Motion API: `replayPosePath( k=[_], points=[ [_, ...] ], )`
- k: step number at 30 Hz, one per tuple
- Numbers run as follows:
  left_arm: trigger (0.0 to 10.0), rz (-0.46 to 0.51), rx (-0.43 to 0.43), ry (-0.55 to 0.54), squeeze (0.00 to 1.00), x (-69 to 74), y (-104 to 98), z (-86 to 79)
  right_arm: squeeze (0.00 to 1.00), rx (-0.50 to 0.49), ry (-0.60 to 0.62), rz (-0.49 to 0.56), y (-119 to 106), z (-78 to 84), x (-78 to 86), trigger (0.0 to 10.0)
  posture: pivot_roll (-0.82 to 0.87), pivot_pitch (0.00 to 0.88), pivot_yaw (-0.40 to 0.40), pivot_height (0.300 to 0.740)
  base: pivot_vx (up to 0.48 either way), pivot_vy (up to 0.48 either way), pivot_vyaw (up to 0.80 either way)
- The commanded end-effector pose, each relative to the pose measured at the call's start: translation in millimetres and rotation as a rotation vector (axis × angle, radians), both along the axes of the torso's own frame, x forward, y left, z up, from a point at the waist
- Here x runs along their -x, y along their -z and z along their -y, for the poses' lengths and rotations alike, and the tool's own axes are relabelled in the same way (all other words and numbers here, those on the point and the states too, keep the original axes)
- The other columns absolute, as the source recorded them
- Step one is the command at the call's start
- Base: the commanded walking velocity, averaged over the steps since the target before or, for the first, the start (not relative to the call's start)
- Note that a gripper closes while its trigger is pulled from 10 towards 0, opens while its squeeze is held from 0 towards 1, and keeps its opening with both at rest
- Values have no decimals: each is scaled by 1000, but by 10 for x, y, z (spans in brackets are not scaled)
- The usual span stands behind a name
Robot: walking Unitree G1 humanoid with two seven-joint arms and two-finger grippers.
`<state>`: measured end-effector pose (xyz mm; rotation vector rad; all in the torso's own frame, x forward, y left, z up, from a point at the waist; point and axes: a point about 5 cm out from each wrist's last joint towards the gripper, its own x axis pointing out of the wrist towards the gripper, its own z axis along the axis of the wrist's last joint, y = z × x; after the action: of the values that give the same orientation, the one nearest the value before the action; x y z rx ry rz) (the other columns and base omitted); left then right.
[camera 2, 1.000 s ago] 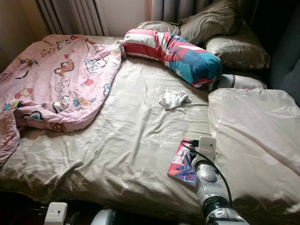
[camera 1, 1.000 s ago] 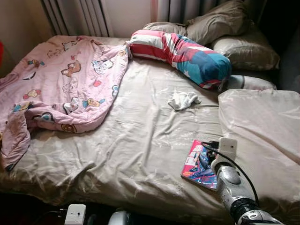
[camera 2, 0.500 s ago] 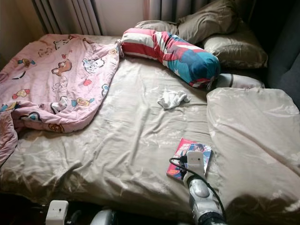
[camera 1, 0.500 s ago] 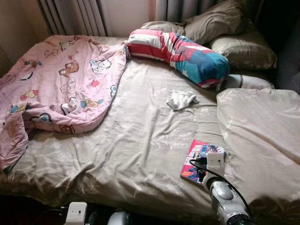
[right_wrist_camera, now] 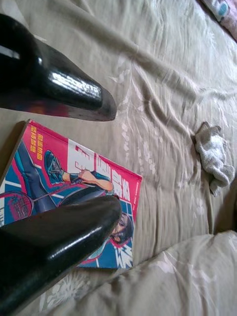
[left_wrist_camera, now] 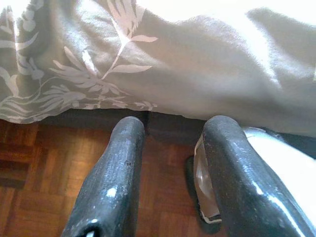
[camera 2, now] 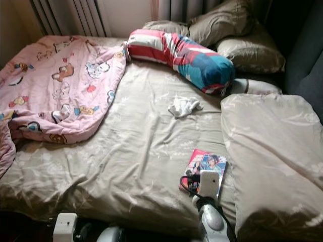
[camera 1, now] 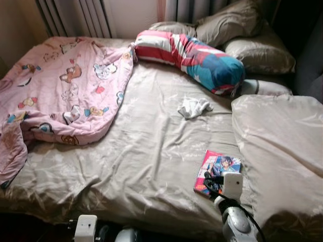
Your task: Clean up the room
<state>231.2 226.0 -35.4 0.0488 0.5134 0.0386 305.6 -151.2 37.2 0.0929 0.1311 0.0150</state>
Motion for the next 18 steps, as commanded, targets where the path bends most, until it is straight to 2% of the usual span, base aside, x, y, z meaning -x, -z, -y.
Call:
replayPosePath(
  k=[1,5,9,11,14,18],
  points=[
    [10000,-47,5,-17,0,67,66,3,0,18,-4,-33,55,22,27,10000,-1,176,15,677,0,0,0],
    [10000,-64,7,-26,0,86,87,2,0,52,-18,-72,124,28,60,10000,-3,171,12,697,0,0,0],
    [10000,-85,6,-39,0,125,117,-6,0,43,0,-129,241,84,135,10000,-3,164,9,722,0,0,0],
    [10000,-102,11,-57,0,148,140,-5,0,53,14,-223,404,155,249,10000,-7,152,5,740,0,0,0],
    [10000,-119,17,-67,0,172,163,1,0,63,17,-282,505,193,332,10000,-9,145,3,740,0,0,0],
    [10000,-173,28,-83,0,273,236,-2,0,48,24,-415,723,247,545,10000,-11,132,0,740,0,0,0]
  ],
)
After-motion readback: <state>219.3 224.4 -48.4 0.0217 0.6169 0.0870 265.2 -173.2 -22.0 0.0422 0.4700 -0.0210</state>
